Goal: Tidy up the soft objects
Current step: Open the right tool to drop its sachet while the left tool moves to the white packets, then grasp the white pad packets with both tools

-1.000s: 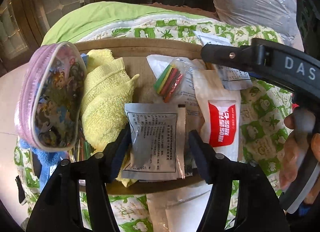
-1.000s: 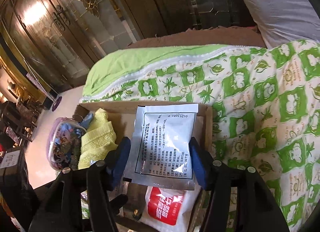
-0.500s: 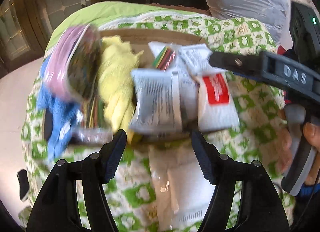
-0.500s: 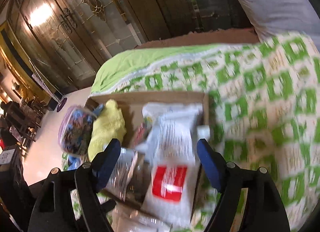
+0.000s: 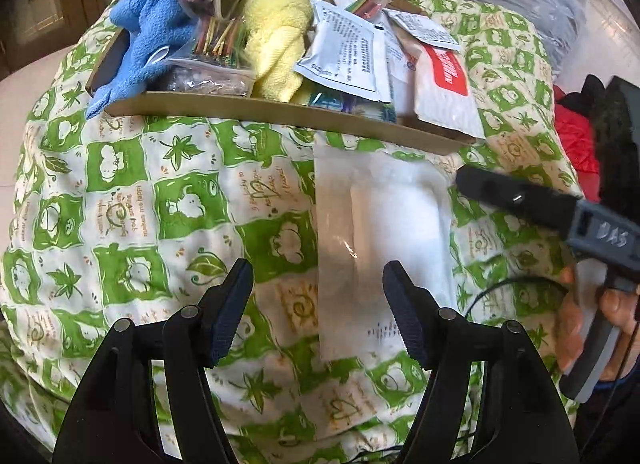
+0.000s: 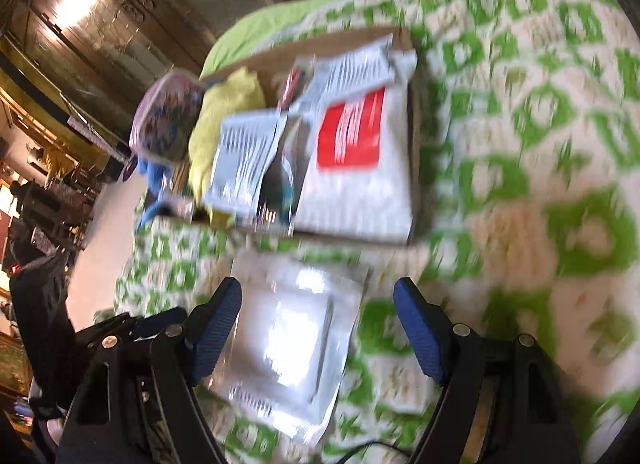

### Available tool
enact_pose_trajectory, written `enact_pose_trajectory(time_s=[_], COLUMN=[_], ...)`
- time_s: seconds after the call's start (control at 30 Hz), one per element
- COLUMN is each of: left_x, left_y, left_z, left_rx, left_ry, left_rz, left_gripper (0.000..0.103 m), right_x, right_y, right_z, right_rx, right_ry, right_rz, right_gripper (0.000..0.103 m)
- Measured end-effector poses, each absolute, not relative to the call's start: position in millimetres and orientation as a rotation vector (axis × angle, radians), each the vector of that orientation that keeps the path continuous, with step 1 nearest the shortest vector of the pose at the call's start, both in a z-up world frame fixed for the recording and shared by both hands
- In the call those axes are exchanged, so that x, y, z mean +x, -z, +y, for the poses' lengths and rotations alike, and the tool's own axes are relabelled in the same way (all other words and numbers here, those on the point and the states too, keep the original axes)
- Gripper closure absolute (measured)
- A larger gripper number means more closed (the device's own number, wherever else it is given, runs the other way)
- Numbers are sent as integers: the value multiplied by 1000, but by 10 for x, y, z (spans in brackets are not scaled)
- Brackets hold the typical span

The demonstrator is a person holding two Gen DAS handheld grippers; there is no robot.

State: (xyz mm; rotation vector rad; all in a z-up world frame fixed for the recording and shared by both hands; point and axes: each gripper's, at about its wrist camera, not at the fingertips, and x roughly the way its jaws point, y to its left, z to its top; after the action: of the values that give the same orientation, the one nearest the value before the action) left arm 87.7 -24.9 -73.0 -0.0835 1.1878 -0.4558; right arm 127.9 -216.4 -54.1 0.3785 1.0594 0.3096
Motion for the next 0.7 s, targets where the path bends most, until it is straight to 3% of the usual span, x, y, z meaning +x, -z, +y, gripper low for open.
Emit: enact_pose_trajectory(time_s=[0.47, 0.7], left_x=[700, 653], left_y=[948, 1005], left_z=[-520, -756], left_rx=[47, 125], left_ry=[494, 523], left_rz=[1272, 1292], left_gripper=[35, 23], right_x=[1339, 1447], right_y=[769, 846], right_z=[-2021, -1936], right_rx=[342, 395], right_ry=[-301, -343], right_rz=[1158, 1177], right_gripper=[29, 29])
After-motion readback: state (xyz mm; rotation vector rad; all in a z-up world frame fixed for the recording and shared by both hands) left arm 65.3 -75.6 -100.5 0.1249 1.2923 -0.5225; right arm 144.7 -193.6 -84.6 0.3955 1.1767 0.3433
